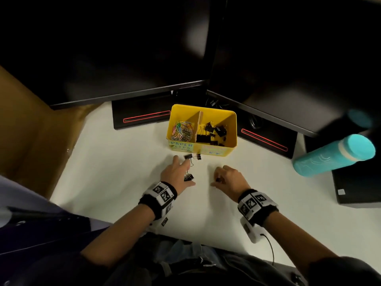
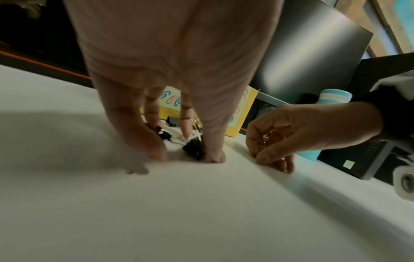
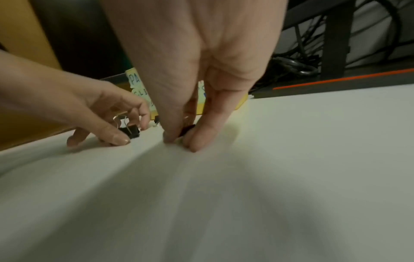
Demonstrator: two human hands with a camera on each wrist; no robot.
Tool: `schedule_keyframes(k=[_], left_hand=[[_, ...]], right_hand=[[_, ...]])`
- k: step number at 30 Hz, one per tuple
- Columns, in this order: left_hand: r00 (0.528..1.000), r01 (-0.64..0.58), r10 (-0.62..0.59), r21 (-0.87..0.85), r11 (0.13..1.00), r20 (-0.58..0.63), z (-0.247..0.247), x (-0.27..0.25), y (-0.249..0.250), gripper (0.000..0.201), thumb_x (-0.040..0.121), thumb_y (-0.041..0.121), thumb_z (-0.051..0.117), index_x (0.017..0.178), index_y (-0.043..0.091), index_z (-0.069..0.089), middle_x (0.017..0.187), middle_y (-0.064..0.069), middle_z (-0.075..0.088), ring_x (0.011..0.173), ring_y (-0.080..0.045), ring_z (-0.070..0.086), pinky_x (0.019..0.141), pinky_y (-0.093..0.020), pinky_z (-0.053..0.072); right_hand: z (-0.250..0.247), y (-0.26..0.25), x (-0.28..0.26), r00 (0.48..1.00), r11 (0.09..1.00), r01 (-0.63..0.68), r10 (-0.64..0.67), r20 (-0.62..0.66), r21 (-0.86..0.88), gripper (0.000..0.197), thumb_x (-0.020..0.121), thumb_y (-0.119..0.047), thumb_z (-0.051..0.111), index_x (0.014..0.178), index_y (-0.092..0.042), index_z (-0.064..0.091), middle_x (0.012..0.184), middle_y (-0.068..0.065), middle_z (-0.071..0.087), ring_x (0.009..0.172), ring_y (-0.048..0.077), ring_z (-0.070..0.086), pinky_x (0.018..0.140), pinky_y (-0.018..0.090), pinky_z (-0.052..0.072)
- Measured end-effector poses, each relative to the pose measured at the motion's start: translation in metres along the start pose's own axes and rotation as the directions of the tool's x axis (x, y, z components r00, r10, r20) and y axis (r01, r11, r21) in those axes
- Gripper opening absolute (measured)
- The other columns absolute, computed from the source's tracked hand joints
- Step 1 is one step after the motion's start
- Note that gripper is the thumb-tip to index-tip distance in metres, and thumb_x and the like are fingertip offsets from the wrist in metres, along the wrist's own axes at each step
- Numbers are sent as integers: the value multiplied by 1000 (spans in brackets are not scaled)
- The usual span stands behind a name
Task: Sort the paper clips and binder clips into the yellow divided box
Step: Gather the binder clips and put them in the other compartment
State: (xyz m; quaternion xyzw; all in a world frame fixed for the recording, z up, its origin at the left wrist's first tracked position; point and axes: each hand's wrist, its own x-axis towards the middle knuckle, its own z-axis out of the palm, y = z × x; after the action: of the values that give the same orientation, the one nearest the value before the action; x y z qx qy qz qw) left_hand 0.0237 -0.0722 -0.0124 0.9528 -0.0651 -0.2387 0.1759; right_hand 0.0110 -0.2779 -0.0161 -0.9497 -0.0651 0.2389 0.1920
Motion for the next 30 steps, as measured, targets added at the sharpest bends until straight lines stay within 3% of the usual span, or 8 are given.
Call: schedule_keyframes(k=[3,6,11,15,20,22,26,30], left_hand=[[998,-56,56,-37,998,-22,2,-4,-6,33,80,27,70,101,17,48,106,-7,42,82,-29,57,64,-33,45],[995,-93,96,60,994,-39,2,-9,-14,28,82,18,64,105,12,48,108,-11,44,79,-30,57,63,-34,46],[995,-24,28,45,999,-96,-6,-20,-38,22,81,8,61,103,11,59,105,-12,52,81,-30,59,68,-35,49],[990,41,-60,-149,988,-125,-15,-22,-60,17,76,12,71,93,15,68,93,-11,59,89,-31,58,79,-38,50],[989,34,-63,-212,977,-135,-9,-28,-75,16,76,15,73,91,17,68,86,-2,53,85,-26,57,74,-30,45],[989,20,-52,-229,973,-136,-8,-30,-76,17,76,13,73,91,17,68,86,-1,51,84,-24,56,74,-29,43],[994,-86,53,-387,918,-95,-21,-31,-69,17,71,6,76,83,16,69,81,-3,56,71,-19,60,69,-32,52],[952,-291,199,-483,826,-234,-56,-18,-32,22,73,6,77,93,12,69,90,-4,60,72,-18,61,64,-27,57]], right_hand=[[-7,-9,3,985,991,118,-108,-137,65,7,73,-13,69,77,-10,64,77,5,57,64,23,53,61,33,45],[-36,-33,9,890,968,252,-227,-395,13,7,74,-13,69,76,-13,63,82,6,59,59,21,56,54,35,52],[-70,-58,13,712,985,62,-157,-684,-161,16,80,-31,67,89,-18,63,111,9,50,91,20,53,49,25,49],[-16,-71,14,832,905,179,-349,-431,-386,31,78,-32,71,97,-10,61,101,13,59,77,26,60,40,30,51],[28,-64,35,964,870,123,-219,-150,-477,64,88,-43,53,140,-14,30,136,13,40,120,35,43,67,42,55],[32,-60,36,968,890,140,-215,-130,-434,62,87,-41,56,138,-15,33,132,15,45,118,38,45,69,45,55],[33,-41,33,918,870,254,-355,-178,-423,38,77,-30,73,107,-16,54,106,11,62,87,30,60,55,35,54],[32,-19,22,900,910,355,-394,-184,-214,19,81,-16,66,96,-8,58,101,12,59,75,30,59,48,32,50]])
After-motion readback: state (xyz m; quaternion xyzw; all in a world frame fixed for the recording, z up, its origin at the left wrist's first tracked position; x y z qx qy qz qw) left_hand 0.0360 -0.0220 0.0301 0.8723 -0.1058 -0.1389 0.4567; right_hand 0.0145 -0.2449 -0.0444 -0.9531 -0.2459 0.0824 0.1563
